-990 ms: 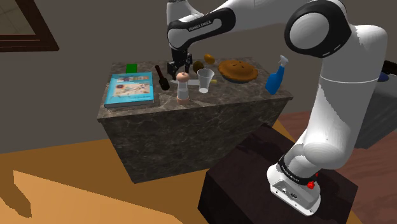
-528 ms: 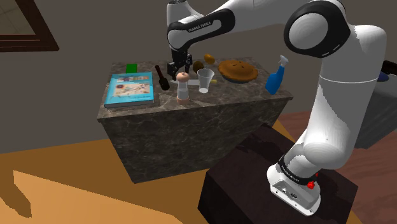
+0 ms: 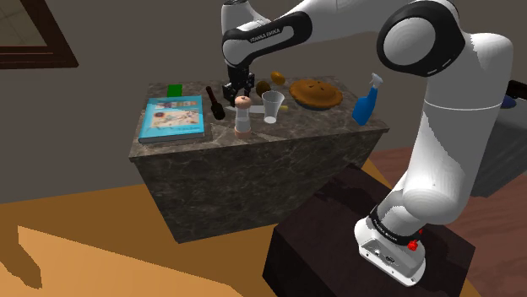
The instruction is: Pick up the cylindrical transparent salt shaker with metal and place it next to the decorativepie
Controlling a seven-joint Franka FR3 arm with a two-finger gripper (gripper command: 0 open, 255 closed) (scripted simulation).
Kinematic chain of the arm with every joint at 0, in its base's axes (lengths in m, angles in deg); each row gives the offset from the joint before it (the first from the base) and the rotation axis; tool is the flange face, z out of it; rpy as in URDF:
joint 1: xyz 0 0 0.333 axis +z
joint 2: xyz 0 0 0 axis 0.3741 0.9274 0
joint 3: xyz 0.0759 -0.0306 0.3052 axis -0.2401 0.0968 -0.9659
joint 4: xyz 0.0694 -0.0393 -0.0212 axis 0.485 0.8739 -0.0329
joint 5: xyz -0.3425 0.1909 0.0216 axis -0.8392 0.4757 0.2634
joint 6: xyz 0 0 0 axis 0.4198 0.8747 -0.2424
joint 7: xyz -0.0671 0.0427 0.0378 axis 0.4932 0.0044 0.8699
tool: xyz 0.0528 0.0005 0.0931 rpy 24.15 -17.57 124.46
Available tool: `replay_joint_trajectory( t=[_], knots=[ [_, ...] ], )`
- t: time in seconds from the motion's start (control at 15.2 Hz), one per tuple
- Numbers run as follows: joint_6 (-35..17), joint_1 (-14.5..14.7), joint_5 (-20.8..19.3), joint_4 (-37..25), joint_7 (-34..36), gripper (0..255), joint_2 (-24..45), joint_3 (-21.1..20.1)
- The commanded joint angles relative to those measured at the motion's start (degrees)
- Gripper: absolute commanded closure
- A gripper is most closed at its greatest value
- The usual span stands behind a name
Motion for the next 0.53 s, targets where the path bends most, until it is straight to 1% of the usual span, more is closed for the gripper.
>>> replay_joint_trajectory(
  t=[0.0,0.07,0.46],
  knots=[
    [0.01,0.01,0.01,0.00,0.00,255,0.01,-0.01],
    [-0.01,0.00,0.01,0.03,-0.01,255,0.00,0.00],
    [4.05,0.00,0.33,-2.74,-0.50,255,-1.31,-0.11]
  ],
)
